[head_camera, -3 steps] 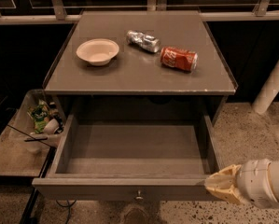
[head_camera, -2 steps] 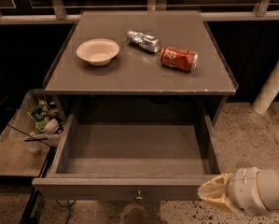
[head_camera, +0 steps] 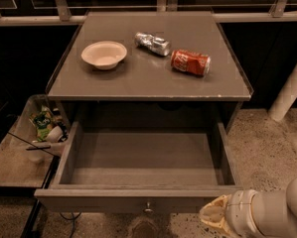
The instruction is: Close top drawer
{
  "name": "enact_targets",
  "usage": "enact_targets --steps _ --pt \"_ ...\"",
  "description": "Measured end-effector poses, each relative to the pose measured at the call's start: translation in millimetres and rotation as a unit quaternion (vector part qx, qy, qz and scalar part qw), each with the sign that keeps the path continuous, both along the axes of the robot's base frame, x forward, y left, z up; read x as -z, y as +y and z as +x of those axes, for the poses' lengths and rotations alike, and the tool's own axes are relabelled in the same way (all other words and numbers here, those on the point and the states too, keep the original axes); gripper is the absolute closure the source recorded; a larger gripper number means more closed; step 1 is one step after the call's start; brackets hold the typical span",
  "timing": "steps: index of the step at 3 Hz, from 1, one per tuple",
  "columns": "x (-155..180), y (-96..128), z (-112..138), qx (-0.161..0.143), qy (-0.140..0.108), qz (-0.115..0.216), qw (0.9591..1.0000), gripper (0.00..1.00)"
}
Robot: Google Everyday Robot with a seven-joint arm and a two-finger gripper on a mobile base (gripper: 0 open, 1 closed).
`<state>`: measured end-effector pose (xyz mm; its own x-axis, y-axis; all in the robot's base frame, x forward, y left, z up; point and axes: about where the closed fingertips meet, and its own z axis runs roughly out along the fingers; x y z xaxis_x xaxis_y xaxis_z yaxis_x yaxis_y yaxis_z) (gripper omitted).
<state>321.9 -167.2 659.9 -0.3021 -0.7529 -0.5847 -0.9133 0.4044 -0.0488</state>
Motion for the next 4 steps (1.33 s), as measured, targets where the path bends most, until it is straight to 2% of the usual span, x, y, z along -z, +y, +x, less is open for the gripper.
enact_targets --steps 1,4 --pt "0.5 -0.4 1.0 0.002 -0.003 -0.002 1.0 0.82" --pt "0.5 -0.4 1.0 0.002 -0.003 -0.002 1.0 0.12"
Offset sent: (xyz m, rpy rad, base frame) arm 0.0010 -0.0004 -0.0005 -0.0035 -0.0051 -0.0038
